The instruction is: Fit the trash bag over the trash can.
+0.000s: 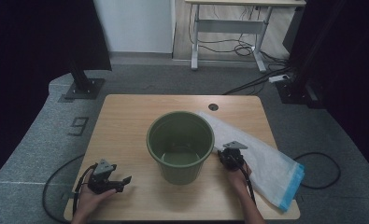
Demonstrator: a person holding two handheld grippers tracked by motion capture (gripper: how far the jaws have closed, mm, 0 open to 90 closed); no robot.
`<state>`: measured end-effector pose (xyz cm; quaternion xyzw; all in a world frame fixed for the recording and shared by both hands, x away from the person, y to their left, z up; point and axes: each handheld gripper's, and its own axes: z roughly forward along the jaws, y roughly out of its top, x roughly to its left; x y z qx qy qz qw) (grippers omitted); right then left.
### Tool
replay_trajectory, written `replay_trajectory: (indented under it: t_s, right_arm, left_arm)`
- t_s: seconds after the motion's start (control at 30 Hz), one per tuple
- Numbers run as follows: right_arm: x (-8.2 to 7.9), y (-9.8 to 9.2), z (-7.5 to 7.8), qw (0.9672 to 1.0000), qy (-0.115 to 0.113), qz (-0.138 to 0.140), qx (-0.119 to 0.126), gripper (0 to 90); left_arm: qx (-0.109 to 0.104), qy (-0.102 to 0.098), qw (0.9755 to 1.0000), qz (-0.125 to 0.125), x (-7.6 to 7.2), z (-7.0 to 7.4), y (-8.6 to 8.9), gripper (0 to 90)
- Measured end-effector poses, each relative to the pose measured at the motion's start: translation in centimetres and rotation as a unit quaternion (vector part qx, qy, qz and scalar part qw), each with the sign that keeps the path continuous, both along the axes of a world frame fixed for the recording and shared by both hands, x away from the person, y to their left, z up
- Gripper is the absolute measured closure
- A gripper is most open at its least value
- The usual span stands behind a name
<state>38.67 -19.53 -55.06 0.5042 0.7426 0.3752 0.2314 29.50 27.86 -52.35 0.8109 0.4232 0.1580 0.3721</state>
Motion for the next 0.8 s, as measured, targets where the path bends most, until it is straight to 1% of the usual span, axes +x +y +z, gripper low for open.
replay_trajectory:
  t_s: [0.03,0.07,0.1,0.13,0.17,0.2,0.23,0.27,0.33,0.37,0.4,0.43,0.47,0.5,0.63,0.67,0.73,0.77,0.8]
  right_arm:
    - [-0.1,-0.3,0.2,0.9998,-0.009,-0.005,0.014,88.3]
    - [-0.3,-0.6,0.6,0.9995,-0.019,-0.010,0.022,88.5]
    - [-0.8,-1.1,1.6,0.9981,-0.049,-0.016,0.033,88.6]
    - [-0.8,-1.1,1.6,0.9981,-0.049,-0.016,0.033,88.6]
    - [-1.4,-1.8,3.0,0.9952,-0.074,-0.024,0.059,88.6]
    - [-1.4,-1.8,3.0,0.9952,-0.074,-0.024,0.059,88.6]
    - [-1.9,-2.4,4.4,0.9920,-0.096,-0.031,0.076,88.6]
    - [-1.9,-2.4,4.4,0.9920,-0.096,-0.031,0.076,88.6]
    - [-2.6,-3.0,6.1,0.9885,-0.117,-0.033,0.090,88.6]
    - [-2.8,-3.2,6.6,0.9874,-0.122,-0.033,0.094,88.6]
    - [-3.1,-3.5,7.3,0.9858,-0.130,-0.032,0.101,88.7]
    - [-3.7,-3.9,8.6,0.9821,-0.144,-0.035,0.117,88.7]
    - [-3.7,-3.9,8.6,0.9821,-0.144,-0.035,0.117,88.7]
    - [-4.2,-4.3,9.6,0.9789,-0.150,-0.034,0.135,88.7]
    - [-5.1,-4.7,11.0,0.9752,-0.169,-0.032,0.139,88.7]
    - [-5.1,-4.7,11.0,0.9752,-0.169,-0.032,0.139,88.7]
    - [-5.4,-5.0,11.5,0.9720,-0.176,-0.036,0.152,88.7]
    - [-5.7,-5.4,12.0,0.9681,-0.182,-0.039,0.168,88.8]
    - [-5.7,-5.4,12.0,0.9681,-0.182,-0.039,0.168,88.8]
  left_arm:
    - [0.001,0.000,1.0000,0.000,0.0,0.0,0.0,15.8]
    - [0.000,0.000,1.0000,0.001,0.0,0.0,0.0,15.8]
    - [0.000,0.001,1.0000,0.002,0.0,0.0,0.1,15.8]
    - [0.000,0.001,1.0000,0.002,0.0,0.0,0.1,15.7]
    - [0.001,0.001,1.0000,0.002,0.1,0.0,0.0,15.7]
    - [0.001,0.001,1.0000,0.002,0.1,0.0,0.0,15.8]
    - [0.001,0.000,1.0000,0.002,0.0,0.0,0.0,15.8]
    - [0.001,0.001,1.0000,0.001,0.0,0.0,0.0,15.8]
    - [0.001,0.000,1.0000,0.001,0.0,0.0,-0.1,15.8]
    - [0.001,0.000,1.0000,0.002,0.0,0.0,-0.1,15.8]
    - [0.001,-0.001,1.0000,0.003,-0.1,0.0,0.0,15.8]
    - [-0.003,0.000,1.0000,0.004,-0.1,0.1,0.0,15.8]
    - [-0.003,0.000,1.0000,0.004,-0.1,0.1,0.0,15.8]
    - [-0.007,0.000,1.0000,0.004,-0.1,0.1,-0.1,15.8]
    - [0.000,0.003,1.0000,0.001,-0.1,0.0,-0.3,16.0]
    - [0.000,0.003,1.0000,0.001,-0.1,0.0,-0.3,16.0]
    - [0.000,0.004,1.0000,0.001,-0.1,0.0,-0.4,16.0]
    - [0.000,0.004,1.0000,0.002,-0.1,-0.1,-0.5,16.0]
    - [0.000,0.004,1.0000,0.002,-0.1,-0.1,-0.5,16.0]
